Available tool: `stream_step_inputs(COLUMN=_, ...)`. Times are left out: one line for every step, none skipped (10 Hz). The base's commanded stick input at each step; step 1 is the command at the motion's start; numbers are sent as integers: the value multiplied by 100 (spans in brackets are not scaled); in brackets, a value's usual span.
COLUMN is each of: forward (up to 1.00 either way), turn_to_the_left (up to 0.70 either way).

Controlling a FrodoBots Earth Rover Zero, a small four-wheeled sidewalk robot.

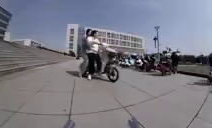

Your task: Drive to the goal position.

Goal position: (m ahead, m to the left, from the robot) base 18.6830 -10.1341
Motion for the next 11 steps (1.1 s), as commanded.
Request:
stream_step_inputs(forward=100, turn_to_the_left=27)
stream_step_inputs(forward=75, turn_to_the_left=31)
stream_step_inputs(forward=8, turn_to_the_left=44)
stream_step_inputs(forward=92, turn_to_the_left=29)
stream_step_inputs(forward=100, turn_to_the_left=27)
stream_step_inputs(forward=80, turn_to_the_left=31)
stream_step_inputs(forward=13, turn_to_the_left=43)
stream_step_inputs(forward=0, turn_to_the_left=45)
stream_step_inputs(forward=0, turn_to_the_left=45)
stream_step_inputs(forward=0, turn_to_the_left=45)
stream_step_inputs(forward=0, turn_to_the_left=45)
